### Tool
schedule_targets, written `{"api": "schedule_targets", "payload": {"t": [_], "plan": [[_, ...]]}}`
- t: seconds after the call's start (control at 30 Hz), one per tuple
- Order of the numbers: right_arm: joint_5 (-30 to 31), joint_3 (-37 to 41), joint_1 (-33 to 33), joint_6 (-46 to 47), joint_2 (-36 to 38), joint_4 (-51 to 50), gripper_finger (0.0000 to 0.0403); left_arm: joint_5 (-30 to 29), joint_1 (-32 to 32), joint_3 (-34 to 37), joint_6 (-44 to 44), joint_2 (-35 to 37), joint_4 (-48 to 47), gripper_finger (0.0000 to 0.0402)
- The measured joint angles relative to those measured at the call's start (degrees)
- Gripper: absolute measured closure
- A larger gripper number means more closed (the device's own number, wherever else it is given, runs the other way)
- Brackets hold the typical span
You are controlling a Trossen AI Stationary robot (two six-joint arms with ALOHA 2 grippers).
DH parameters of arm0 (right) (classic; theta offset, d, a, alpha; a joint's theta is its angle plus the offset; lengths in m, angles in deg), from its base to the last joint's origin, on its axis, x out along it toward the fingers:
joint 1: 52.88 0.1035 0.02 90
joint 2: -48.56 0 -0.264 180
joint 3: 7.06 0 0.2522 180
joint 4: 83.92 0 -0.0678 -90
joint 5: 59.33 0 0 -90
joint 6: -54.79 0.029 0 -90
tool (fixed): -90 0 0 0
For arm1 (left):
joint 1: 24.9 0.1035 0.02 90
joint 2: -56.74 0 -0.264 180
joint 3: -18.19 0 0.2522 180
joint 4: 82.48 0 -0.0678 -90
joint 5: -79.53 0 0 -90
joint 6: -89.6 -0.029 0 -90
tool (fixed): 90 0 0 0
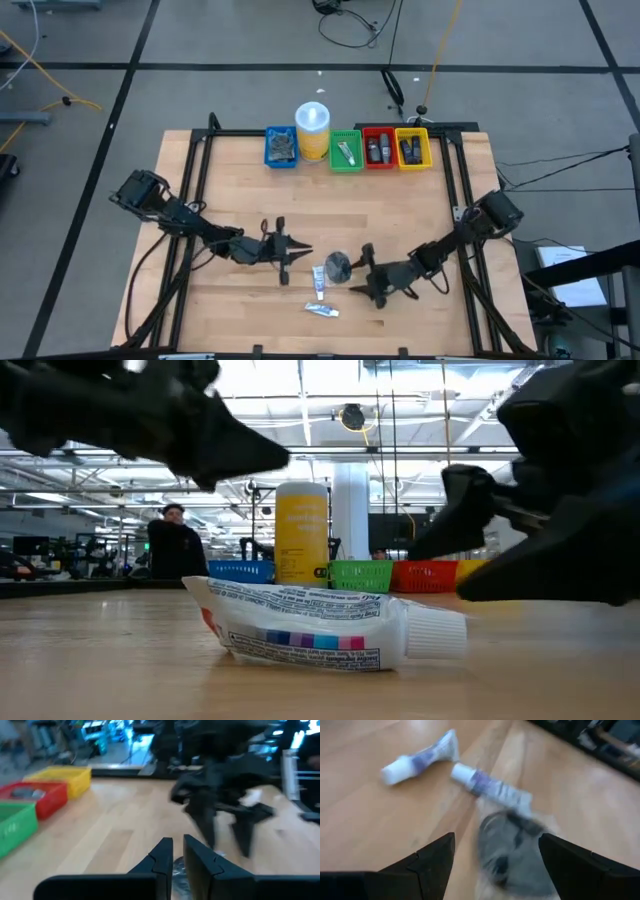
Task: Pick & Place Travel size toiletries
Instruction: Put the hairbrush into the blue basket
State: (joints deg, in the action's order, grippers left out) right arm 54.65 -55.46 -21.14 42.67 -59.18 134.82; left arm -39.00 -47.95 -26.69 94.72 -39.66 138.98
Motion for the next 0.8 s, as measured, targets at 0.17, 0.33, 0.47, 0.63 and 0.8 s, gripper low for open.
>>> {"api": "schedule_targets", "payload": {"t": [0.17, 0.33, 0.47, 0.63, 0.8], "plan": [[-0.2, -4.7, -0.7, 0.2, -0.6, -10.5, 0.0124, 1.0, 6.0, -4.3, 7.2, -7.1, -2.3, 0.0355], [0.2, -8.0, -1.4, 1.4, -0.4, -19.4, 0.0125, 13.6, 11.5, -11.0, 12.1, -15.9, -6.0, 0.0355], [4.7, -8.5, -2.0, 0.7, -0.5, -20.4, 0.0136, 22.1, 13.4, -15.1, 14.3, -20.9, -10.3, 0.0355], [14.4, -8.5, -2.5, -1.8, -0.5, -20.6, 0.0157, 23.4, 13.4, -17.8, 15.6, -23.3, -14.9, 0.0355], [17.4, -8.5, -2.4, -4.8, -0.4, -18.9, 0.0177, 23.3, 12.8, -18.1, 14.7, -23.2, -15.7, 0.0355]]}}
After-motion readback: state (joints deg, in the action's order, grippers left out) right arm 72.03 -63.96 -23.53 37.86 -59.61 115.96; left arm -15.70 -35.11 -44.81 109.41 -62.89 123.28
